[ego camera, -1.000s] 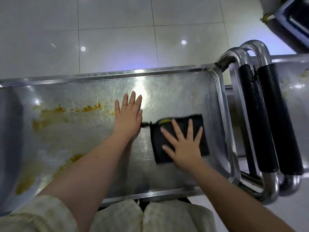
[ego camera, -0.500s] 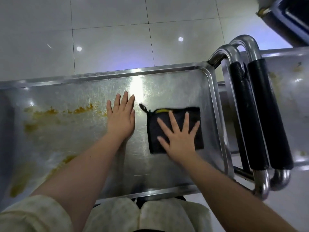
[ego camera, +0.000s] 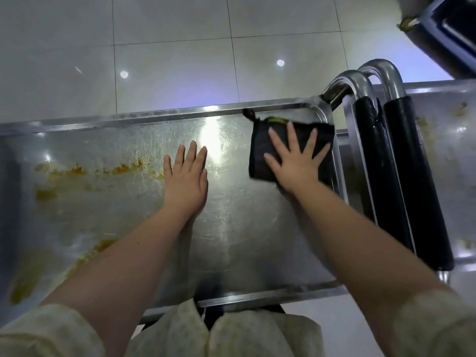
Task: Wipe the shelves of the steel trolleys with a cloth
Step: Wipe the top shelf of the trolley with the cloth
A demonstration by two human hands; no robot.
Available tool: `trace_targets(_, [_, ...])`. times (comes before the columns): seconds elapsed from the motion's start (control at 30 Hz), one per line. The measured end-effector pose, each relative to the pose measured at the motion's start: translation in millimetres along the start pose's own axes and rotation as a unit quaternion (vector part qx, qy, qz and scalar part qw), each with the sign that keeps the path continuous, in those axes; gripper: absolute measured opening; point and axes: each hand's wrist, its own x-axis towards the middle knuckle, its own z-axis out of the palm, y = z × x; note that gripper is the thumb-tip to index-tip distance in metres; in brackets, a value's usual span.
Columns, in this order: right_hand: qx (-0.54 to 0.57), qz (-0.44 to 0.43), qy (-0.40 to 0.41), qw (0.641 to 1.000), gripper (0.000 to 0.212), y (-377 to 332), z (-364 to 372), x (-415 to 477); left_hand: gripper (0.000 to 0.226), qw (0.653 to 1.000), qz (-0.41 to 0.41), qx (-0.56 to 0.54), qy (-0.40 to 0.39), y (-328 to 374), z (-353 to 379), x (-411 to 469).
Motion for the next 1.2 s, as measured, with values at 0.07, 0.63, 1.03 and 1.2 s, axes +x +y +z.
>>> trace_targets(0.07, [-0.002,0.025,-0.016,1.0,0.061,3.8,-15.9,38.0,0.052,1.0,0.001,0.006,0.002,2.5,0.9,-2.2])
trace_targets(0.63, [-0.034,-0.063,-0.085,0.994,0.063,13.8,70.6,-233.5,0.052,0.999,-0.02,-0.012,-0.036,9.9,-12.3,-5.1])
trace_targets(1.03, [0.017,0.044,-0.07,0.996,0.068,-26.8,48.2,-156.1,0.052,0.997,-0.045,0.026,-0.055,-30.0,-11.4,-75.0])
trace_targets(1.2, [-0.089,-0.225,-0.017,0.97,0.059,38.8,32.6,-143.7,0.052,0.996,-0.059,0.028,-0.056,-50.7,-10.7,-87.3])
